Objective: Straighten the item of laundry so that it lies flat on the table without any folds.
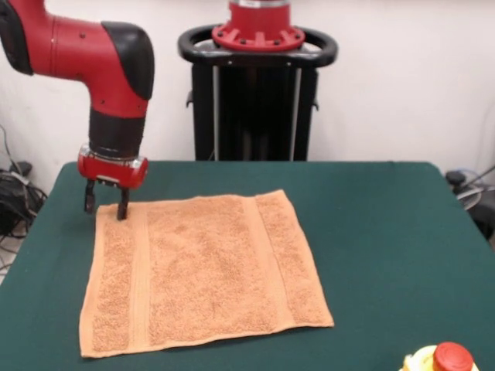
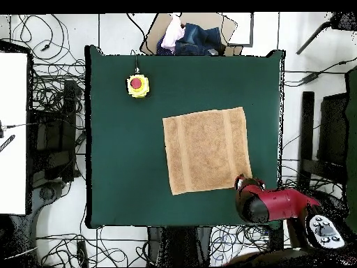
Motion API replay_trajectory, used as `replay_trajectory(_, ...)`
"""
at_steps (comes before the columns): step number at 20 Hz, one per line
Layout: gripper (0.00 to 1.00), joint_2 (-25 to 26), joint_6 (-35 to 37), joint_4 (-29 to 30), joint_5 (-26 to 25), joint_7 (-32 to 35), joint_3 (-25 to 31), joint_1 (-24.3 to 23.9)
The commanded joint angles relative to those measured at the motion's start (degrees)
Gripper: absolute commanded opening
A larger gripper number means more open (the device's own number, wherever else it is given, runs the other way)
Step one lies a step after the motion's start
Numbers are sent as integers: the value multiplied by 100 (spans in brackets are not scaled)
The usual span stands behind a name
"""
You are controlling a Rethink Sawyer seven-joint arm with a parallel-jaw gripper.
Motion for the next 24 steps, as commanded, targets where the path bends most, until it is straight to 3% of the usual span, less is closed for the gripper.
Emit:
replay_trajectory(1,100,-312,1325,755,636,-1232,1582,-219)
replay_trajectory(5,100,-372,1907,247,885,-1049,1401,173)
replay_trajectory(11,100,-675,2391,204,1029,-1386,1690,7)
replay_trajectory(15,100,-551,2540,-17,921,-1511,1845,-105)
replay_trajectory(24,100,99,1821,-230,138,-1455,1904,-392)
